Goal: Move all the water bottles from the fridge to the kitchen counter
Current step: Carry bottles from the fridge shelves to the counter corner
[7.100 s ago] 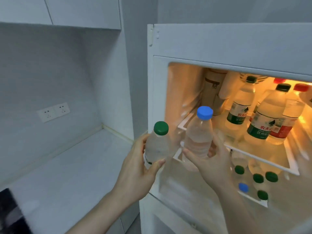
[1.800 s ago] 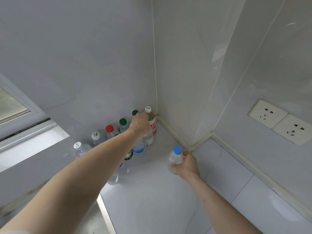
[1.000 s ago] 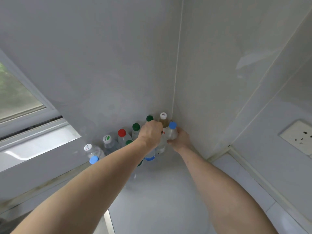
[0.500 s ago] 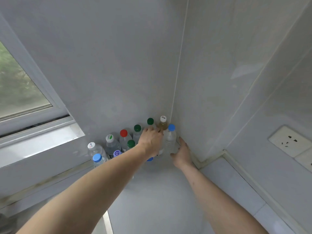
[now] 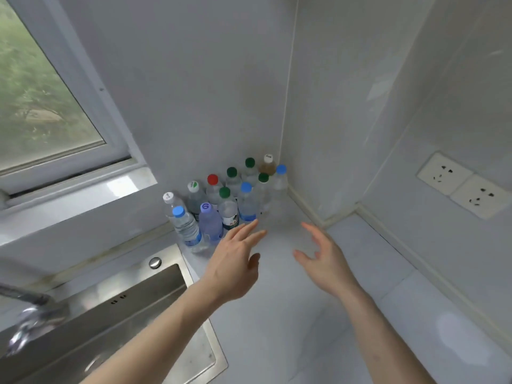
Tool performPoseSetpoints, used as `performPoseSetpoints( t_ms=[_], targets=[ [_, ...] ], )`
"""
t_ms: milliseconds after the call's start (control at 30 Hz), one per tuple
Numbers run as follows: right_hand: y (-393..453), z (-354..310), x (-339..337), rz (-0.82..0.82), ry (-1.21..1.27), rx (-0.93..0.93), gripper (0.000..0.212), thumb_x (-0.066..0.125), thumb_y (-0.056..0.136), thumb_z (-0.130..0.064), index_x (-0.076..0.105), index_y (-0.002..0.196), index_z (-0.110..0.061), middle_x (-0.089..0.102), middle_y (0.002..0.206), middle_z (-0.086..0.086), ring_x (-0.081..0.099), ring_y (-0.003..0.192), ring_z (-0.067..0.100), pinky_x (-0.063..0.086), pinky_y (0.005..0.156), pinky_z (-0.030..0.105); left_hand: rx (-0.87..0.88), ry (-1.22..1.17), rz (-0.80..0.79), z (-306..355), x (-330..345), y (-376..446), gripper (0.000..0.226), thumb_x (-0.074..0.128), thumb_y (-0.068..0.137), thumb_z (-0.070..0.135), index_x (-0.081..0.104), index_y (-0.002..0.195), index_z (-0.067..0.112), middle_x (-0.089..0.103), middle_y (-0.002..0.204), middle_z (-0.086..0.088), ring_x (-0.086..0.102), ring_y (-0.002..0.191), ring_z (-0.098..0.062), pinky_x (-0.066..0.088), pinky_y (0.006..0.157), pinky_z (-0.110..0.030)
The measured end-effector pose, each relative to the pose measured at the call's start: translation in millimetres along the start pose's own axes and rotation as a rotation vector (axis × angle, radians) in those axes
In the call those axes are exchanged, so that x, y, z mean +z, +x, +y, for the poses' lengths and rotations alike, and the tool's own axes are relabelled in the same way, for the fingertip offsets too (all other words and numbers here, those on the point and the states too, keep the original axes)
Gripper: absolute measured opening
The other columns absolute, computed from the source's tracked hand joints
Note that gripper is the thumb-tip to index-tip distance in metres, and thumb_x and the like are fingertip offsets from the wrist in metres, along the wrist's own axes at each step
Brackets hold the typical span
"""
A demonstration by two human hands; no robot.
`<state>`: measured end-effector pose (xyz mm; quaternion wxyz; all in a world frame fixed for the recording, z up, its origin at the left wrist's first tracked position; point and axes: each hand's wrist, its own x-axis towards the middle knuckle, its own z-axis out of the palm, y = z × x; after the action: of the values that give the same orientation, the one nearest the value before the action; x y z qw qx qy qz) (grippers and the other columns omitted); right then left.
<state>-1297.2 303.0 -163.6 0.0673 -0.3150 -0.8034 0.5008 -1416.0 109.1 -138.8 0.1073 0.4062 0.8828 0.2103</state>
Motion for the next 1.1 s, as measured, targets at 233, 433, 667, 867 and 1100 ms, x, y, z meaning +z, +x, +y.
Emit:
performPoseSetpoints(
  t_ms=[233,433,667,867,1100],
  targets=[
    [-97.7,-5.0,4.1,-0.033,-0.049,-0.027,0.065,0.069,0.096,-0.032,0.039,0.154,-0.042,0.026,0.162,-0.027,0.03,0.148,-0.004,0.03,0.124,0.033,-0.007,-0.052,-0.062,-8.6,-1.0,-93.6,0.062,0.057,0.101,0.027,0.034,0.156,0.039,0.022,0.165,0.02,0.021,0.151,-0.008,0.026,0.122,-0.029],
    [-150.2,-7.2,13.5,0.055,-0.074,0.028,0.066,0.066,0.098,-0.033,0.036,0.155,-0.044,0.021,0.163,-0.029,0.026,0.148,-0.006,0.029,0.123,0.028,0.083,-0.044,-0.105,-7.1,-3.1,-105.8,0.061,0.056,0.101,0.026,0.033,0.156,0.04,0.02,0.166,0.018,0.022,0.152,-0.013,0.029,0.122,-0.035],
    [-226.0,-10.2,33.4,0.183,-0.121,0.132,0.066,0.065,0.099,-0.036,0.033,0.156,-0.045,0.018,0.164,-0.031,0.02,0.15,-0.008,0.018,0.116,0.015,0.24,-0.047,-0.192,-4.0,-1.7,-121.7,0.062,0.053,0.103,0.033,0.026,0.157,0.044,0.011,0.168,0.02,0.012,0.155,-0.014,0.022,0.125,-0.038],
    [-290.7,-2.3,43.8,0.278,-0.139,0.236,0.067,0.065,0.099,-0.035,0.033,0.157,-0.043,0.017,0.167,-0.026,0.017,0.151,-0.007,0.013,0.116,0.013,0.339,-0.051,-0.274,-2.5,8.4,-143.8,0.059,0.051,0.103,0.037,0.025,0.156,0.046,0.01,0.168,0.02,0.012,0.156,-0.015,0.022,0.126,-0.042],
    [-361.9,5.4,41.5,0.448,-0.11,0.299,0.069,0.066,0.098,-0.036,0.032,0.158,-0.043,0.015,0.166,-0.028,0.016,0.152,-0.007,0.014,0.116,0.014,0.548,-0.043,-0.326,32.8,13.0,-162.1,0.055,0.053,0.103,0.037,0.034,0.154,0.043,0.016,0.167,0.018,0.015,0.155,-0.017,0.023,0.125,-0.04]
  ],
)
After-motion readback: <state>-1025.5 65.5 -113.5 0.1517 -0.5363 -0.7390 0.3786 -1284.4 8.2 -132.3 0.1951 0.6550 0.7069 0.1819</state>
